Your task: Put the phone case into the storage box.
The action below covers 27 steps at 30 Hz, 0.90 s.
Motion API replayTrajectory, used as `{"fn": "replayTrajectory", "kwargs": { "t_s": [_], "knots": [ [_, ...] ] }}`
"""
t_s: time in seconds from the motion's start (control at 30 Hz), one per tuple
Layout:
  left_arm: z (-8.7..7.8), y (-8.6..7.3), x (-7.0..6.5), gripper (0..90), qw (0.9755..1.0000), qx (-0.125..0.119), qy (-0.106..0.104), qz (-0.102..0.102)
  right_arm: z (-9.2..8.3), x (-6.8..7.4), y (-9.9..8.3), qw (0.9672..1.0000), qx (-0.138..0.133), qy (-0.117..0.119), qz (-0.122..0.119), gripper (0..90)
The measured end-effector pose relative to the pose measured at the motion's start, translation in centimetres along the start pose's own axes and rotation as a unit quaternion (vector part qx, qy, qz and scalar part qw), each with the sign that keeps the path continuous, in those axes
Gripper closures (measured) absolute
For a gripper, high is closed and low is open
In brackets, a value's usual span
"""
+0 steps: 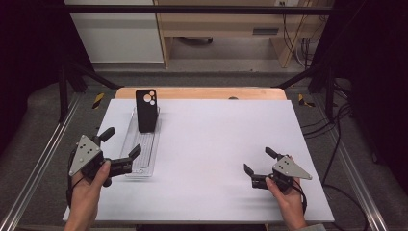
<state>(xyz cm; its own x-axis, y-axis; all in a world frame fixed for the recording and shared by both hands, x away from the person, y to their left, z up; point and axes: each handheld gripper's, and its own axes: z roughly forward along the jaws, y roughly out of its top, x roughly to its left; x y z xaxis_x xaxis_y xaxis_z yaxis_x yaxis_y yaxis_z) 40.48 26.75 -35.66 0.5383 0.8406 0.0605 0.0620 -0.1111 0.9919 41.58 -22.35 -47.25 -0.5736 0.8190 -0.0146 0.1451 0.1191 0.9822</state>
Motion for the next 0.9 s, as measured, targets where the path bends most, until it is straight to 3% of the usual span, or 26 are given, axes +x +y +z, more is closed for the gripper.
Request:
{"fn": "replayTrajectory", "kwargs": {
  "t_s": [0.2,0.9],
  "knots": [
    [-0.4,-0.4,0.3,1.3,0.9999,-0.012,-0.004,-0.006,0.0,0.0,0.0,1.0,0.0,0.001,-0.001,3.2],
    [-2.6,-2.4,2.0,1.3,0.9993,-0.02,0.025,-0.018,0.0,0.1,-0.1,1.0,0.002,0.001,-0.004,3.2]
  ]
}}
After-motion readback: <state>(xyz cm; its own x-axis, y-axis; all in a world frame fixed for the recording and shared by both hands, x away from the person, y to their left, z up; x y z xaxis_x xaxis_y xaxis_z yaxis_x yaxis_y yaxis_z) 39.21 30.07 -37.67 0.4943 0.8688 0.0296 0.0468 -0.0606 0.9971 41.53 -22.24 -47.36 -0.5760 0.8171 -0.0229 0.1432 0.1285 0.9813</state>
